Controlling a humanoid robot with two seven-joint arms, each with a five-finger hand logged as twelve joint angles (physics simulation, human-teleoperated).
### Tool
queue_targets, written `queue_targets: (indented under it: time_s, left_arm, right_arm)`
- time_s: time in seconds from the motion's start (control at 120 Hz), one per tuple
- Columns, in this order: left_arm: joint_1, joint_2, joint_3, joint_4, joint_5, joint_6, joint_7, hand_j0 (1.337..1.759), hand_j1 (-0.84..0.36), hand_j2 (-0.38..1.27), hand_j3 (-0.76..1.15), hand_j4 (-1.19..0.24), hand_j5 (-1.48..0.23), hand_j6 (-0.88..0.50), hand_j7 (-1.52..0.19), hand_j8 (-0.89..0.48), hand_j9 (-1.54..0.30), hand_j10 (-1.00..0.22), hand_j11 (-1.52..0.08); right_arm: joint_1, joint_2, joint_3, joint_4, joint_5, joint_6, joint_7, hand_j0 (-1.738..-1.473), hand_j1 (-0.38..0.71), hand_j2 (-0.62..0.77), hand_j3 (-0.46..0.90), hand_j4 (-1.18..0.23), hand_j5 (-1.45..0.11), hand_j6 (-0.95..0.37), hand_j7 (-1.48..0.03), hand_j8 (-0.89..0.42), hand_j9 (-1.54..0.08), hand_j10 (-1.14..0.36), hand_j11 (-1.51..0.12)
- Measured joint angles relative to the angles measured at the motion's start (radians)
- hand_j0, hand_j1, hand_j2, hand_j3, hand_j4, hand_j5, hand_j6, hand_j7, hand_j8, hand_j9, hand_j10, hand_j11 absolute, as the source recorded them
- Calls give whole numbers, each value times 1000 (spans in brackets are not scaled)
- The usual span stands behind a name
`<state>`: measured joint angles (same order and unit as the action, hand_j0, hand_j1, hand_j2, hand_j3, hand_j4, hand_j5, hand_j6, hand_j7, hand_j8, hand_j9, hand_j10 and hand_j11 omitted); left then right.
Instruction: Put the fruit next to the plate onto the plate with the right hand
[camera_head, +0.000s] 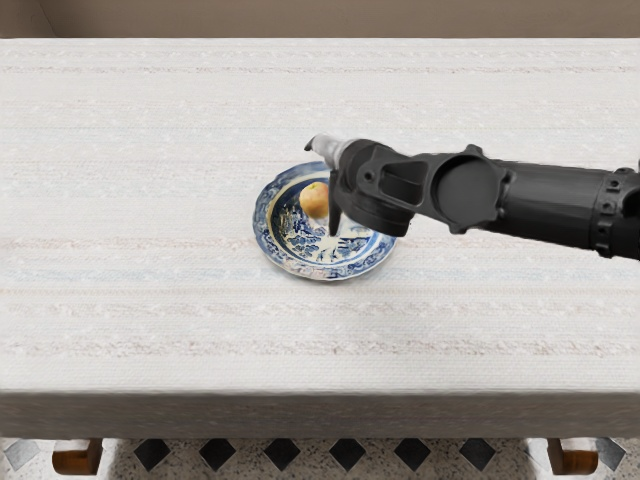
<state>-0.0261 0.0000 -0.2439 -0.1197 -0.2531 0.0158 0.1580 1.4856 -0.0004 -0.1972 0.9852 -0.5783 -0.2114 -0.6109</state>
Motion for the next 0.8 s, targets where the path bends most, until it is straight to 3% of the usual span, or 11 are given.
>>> queue_targets:
  time_s: [0.042,0.083,0.108,0.175,0.258,0.375,0.492,0.617,0.8]
  left_arm:
    - [0,0,0,0,0,0,0,1658,349,0,0,0,0,-1,0,-1,0,0,0]
    - [0,0,0,0,0,0,0,1658,349,0,0,0,0,-1,0,-1,0,0,0]
    - [0,0,0,0,0,0,0,1658,349,0,0,0,0,-1,0,0,0,0,0]
    - [0,0,0,0,0,0,0,1658,349,0,0,0,0,0,0,0,0,0,0]
    - [0,0,0,0,0,0,0,1658,349,0,0,0,0,0,0,0,0,0,0]
    - [0,0,0,0,0,0,0,1658,349,0,0,0,0,-1,0,0,0,0,0]
    - [0,0,0,0,0,0,0,1658,349,0,0,0,0,0,0,0,0,0,0]
    - [0,0,0,0,0,0,0,1658,349,0,0,0,0,0,0,0,0,0,0]
    - [0,0,0,0,0,0,0,1658,349,0,0,0,0,0,0,0,0,0,0]
  right_arm:
    - [-49,0,111,-1,17,78,0,-1656,-258,-3,0,-76,-143,-56,-138,-70,-142,-105,-142]
    - [-107,0,252,-2,26,196,0,-1657,-274,-2,0,-64,-114,-44,-113,96,-115,171,-116]
    - [-137,-2,332,-2,37,273,0,-1657,-282,-2,0,-59,-100,-39,-100,83,-100,288,-102]
    - [-184,-56,480,-3,159,482,0,-1657,-301,-1,0,-43,-73,-28,-72,60,-73,226,-74]
    - [-205,-148,570,-5,351,669,0,-1658,-317,-1,0,-29,-48,-19,-48,39,-48,150,-49]
    - [-228,-278,612,-5,620,772,0,-1658,-331,0,0,-16,-27,-11,-27,22,-27,85,-28]
    - [-291,-370,607,-2,793,806,0,-1658,-339,0,0,-9,-15,-6,-15,13,-15,48,-16]
    - [-398,-506,592,1,870,818,0,-1658,-344,0,0,-4,-8,-2,-8,8,-8,26,-8]
    - [-470,-705,562,0,901,822,0,-1658,-347,0,0,-1,-3,1,-3,5,-3,12,-3]
